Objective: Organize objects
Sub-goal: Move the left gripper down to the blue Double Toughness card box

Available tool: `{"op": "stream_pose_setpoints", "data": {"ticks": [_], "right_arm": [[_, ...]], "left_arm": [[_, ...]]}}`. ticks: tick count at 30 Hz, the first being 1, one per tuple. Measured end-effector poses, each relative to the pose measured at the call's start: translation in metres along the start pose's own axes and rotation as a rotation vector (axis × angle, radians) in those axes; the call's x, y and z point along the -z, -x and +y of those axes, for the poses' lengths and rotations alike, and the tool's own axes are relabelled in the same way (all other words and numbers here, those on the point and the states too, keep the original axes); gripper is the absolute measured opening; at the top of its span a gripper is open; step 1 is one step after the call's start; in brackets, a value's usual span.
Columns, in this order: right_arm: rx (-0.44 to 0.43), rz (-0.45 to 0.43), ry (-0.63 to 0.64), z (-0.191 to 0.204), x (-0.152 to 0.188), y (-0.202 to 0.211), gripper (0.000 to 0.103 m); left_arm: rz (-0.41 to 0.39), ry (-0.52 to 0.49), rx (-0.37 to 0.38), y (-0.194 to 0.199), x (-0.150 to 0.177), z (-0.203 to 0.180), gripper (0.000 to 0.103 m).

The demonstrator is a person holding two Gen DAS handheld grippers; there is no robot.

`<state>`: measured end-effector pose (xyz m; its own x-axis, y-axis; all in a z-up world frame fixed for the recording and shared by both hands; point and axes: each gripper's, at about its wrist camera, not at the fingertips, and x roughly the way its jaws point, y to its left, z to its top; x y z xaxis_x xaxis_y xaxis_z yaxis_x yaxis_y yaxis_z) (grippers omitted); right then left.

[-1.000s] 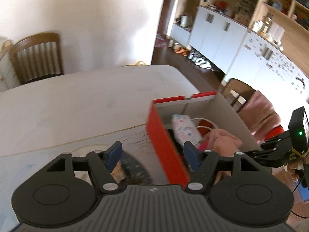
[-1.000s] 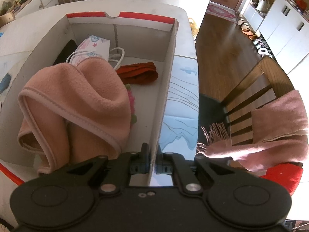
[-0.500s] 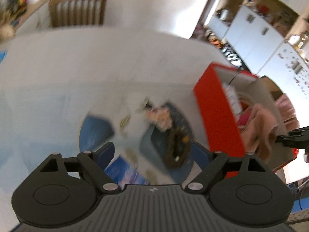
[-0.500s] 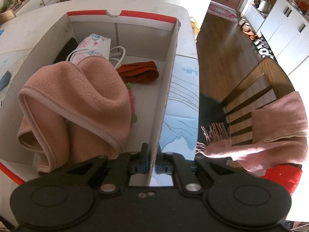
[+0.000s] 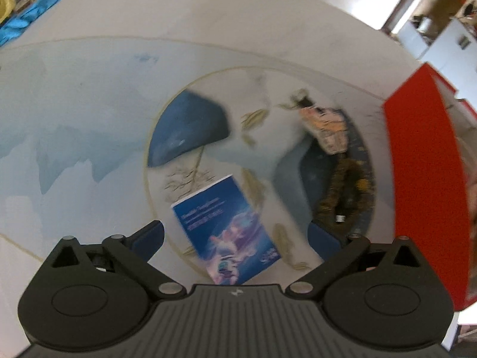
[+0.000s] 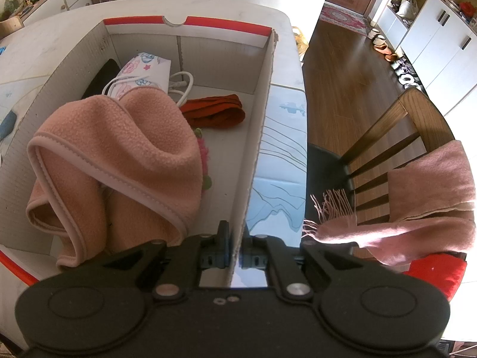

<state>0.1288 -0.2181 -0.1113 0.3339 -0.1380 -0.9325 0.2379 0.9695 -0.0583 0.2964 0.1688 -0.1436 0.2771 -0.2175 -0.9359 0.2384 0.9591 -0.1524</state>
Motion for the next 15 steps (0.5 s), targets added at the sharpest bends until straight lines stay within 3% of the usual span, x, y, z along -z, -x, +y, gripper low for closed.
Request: {"op": "stream_pose_setpoints", "data": {"ticks": [5, 15], "right_arm": [[-0.001, -0.002, -0.005, -0.001, 0.0, 0.0, 0.005], [-0.001, -0.001, -0.003, -0.001, 0.0, 0.0, 0.005]], "left_arm": [[0.046, 0.099, 0.015, -0.012, 0.004, 0.011, 0.103], [0.003, 0.092, -0.058, -0.011, 0.008, 0.015, 0.102]]}}
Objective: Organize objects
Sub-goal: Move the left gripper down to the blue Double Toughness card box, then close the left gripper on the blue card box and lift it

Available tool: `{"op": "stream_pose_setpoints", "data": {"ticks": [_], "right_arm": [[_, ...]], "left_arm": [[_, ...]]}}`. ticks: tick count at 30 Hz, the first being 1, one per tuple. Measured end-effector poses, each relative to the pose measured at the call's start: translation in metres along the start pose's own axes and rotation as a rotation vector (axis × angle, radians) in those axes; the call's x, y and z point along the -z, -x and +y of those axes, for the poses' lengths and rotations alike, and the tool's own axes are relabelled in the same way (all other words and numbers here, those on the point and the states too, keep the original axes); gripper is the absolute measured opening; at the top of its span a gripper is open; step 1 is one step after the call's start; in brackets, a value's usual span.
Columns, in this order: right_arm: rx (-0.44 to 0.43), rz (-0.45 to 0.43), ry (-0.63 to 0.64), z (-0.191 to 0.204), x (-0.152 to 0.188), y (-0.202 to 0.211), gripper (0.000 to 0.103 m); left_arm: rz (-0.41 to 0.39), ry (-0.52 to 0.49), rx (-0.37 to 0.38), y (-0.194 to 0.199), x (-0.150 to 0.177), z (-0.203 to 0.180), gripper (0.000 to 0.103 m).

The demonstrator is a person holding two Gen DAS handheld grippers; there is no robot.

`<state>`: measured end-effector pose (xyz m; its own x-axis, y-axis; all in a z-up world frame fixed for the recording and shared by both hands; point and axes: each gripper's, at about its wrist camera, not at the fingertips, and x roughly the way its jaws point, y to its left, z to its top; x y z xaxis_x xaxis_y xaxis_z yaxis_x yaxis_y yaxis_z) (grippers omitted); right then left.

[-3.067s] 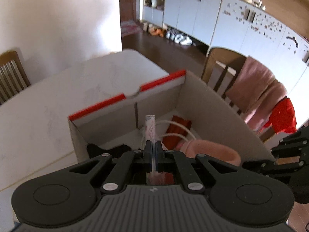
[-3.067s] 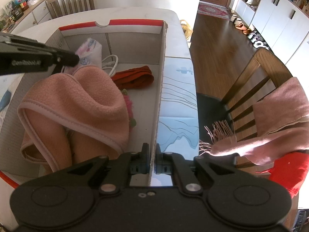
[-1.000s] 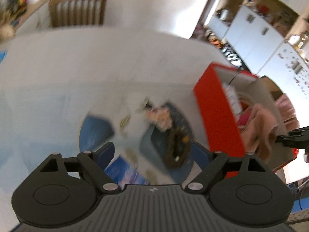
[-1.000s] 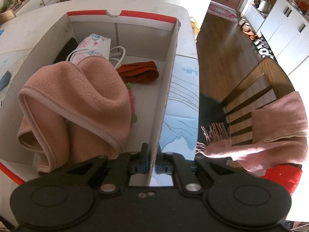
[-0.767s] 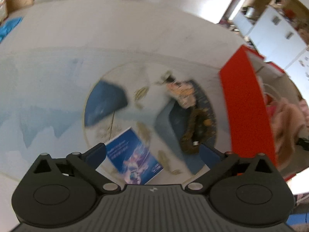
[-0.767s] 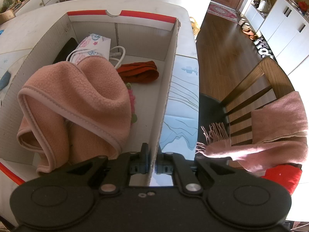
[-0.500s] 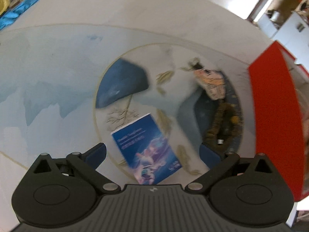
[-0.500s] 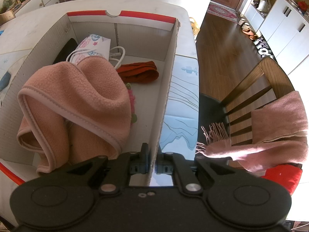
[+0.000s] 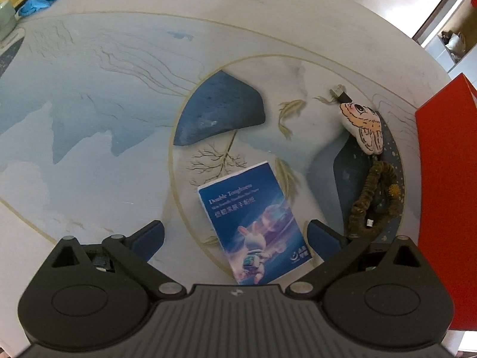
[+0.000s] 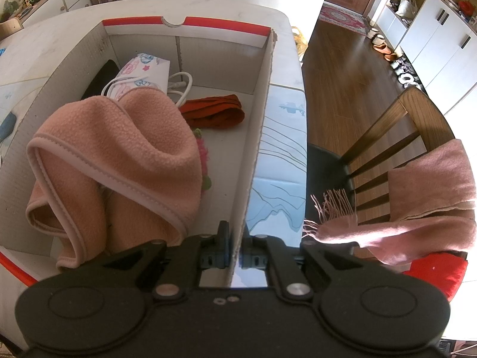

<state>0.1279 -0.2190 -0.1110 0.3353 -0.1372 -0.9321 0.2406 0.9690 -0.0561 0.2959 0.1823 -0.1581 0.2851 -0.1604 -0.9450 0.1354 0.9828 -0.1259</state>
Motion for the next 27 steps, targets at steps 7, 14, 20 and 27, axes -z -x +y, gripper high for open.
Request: {"op": "stream_pose_setpoints", "data": {"ticks": [7, 14, 20, 27], "right_arm": [[0.001, -0.001, 0.001, 0.0, 0.0, 0.0, 0.005], [0.001, -0.001, 0.001, 0.0, 0.0, 0.0, 0.005], [-0.002, -0.003, 0.0, -0.001, 0.0, -0.001, 0.005], [-0.003, -0.004, 0.002, -0.001, 0.0, -0.001, 0.005]], "left_arm": [[-0.034, -0.032, -0.003, 0.005, 0.003, -0.002, 0.082], [-0.064, -0.051, 0.02, 0.013, 0.003, -0.003, 0.051], [-0.09, -0.102, 0.057, 0.031, 0.0, -0.01, 0.051], [-0.136, -0.17, 0.156, 0.062, -0.011, -0.037, 0.051]]}}
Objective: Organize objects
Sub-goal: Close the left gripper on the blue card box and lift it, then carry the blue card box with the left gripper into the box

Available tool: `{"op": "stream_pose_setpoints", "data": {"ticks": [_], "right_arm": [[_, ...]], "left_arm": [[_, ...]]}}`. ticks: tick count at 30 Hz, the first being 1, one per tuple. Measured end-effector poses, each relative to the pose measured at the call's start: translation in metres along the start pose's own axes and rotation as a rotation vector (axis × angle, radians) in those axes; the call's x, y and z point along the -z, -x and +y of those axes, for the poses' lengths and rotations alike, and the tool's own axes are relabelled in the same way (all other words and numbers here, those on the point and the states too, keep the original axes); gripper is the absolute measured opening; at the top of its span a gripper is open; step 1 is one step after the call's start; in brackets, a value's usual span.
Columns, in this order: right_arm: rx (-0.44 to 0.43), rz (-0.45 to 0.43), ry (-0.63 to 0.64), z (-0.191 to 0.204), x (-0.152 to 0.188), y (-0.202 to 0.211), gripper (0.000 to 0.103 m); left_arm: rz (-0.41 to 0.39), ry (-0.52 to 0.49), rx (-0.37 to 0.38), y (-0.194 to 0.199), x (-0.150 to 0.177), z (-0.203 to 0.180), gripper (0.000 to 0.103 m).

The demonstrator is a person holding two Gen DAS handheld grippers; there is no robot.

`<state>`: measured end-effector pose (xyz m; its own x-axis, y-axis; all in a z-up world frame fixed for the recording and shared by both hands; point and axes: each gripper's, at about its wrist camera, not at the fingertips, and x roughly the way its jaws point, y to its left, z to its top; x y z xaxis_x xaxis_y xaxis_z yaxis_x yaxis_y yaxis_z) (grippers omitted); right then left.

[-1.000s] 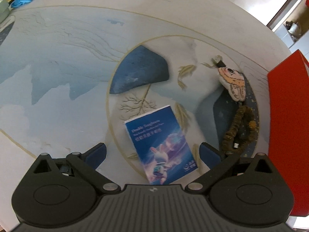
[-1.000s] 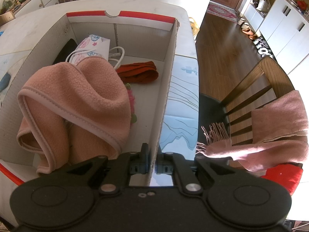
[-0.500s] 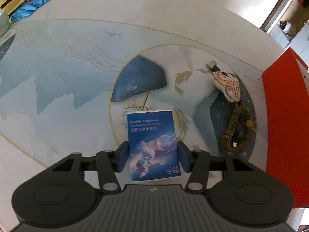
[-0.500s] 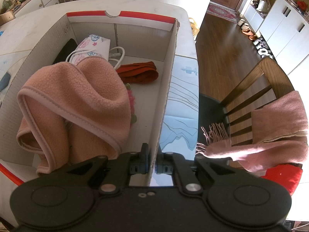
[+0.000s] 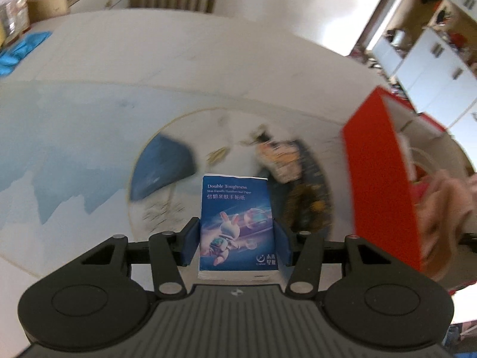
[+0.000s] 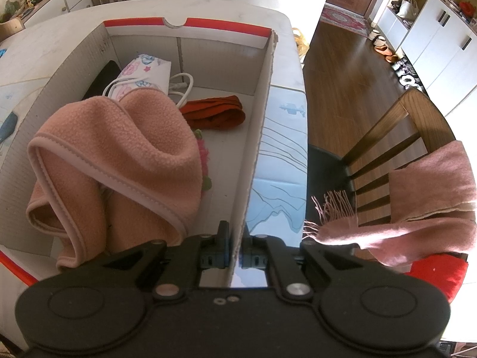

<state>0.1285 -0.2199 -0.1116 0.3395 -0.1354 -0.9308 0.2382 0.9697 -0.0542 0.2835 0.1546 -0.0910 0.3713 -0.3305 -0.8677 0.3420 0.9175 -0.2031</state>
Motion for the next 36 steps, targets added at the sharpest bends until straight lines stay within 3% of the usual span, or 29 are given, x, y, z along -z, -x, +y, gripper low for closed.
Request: {"op": "stream_pose_setpoints", "data": {"ticks": [9, 18, 26, 36], "right_arm": [[-0.005, -0.004, -0.003, -0.001, 0.001, 0.001, 0.004], [-0.016, -0.012, -0.01, -0.004, 0.002, 0.003, 0.004], [-0.024, -0.024, -0.02, -0.006, 0.004, 0.006, 0.004], [-0.027, -0.031, -0.031, -0.006, 0.006, 0.008, 0.004]], "left_arm": [[-0.074, -0.132, 0.114, 0.025, -0.034, -0.057, 0.051], [-0.09, -0.331, 0.207, 0.02, -0.063, -0.145, 0.051], [-0.046, -0.456, 0.221, -0.009, -0.069, -0.203, 0.051], [0.016, -0.551, 0.157, -0.055, -0.071, -0.233, 0.051]]}}
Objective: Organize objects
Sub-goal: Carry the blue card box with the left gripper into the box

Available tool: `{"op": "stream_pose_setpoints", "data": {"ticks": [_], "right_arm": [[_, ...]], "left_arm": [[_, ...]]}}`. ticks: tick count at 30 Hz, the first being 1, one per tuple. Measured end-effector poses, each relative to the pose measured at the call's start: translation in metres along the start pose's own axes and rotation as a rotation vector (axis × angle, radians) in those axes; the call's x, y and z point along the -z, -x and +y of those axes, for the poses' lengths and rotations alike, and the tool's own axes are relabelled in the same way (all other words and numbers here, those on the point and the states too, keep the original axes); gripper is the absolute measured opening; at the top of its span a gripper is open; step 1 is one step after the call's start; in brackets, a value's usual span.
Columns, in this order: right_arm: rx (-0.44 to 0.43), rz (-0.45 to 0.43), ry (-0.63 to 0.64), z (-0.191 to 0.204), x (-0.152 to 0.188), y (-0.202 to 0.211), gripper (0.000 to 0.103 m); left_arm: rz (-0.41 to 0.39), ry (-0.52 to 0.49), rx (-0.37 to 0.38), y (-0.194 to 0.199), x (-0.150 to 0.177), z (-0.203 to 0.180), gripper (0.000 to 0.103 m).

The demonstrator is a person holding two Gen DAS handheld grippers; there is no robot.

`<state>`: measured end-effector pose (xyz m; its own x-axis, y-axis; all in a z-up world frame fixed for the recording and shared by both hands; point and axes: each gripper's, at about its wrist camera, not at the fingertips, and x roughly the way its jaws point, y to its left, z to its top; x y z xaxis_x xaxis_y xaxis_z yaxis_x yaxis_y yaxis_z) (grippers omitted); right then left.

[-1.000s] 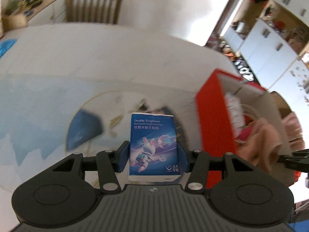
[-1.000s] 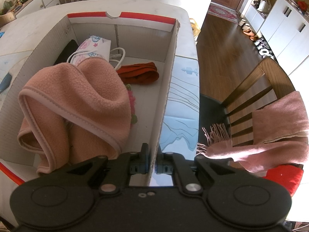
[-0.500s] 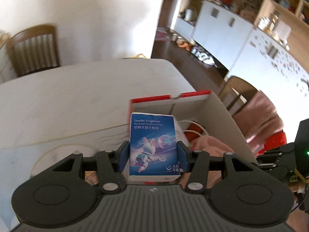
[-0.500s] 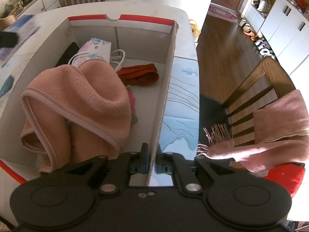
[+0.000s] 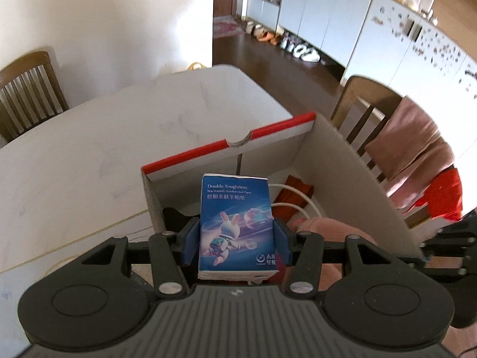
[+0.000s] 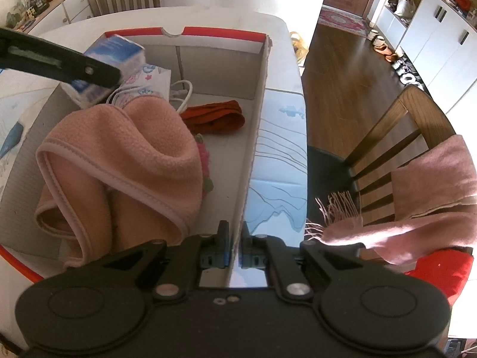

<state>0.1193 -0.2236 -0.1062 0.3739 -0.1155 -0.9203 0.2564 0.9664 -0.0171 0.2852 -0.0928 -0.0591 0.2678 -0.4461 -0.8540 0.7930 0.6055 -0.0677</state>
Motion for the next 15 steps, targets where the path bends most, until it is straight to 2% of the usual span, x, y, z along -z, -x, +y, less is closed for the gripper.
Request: {"op": "stream_pose_setpoints", "data": {"ticks": [15], "right_arm": [[-0.009, -0.001, -0.013, -0.003, 0.001, -0.001, 0.004]], "left_arm": [[0.087, -0.056, 0.008, -0.047, -0.005, -0.014, 0.051]]}}
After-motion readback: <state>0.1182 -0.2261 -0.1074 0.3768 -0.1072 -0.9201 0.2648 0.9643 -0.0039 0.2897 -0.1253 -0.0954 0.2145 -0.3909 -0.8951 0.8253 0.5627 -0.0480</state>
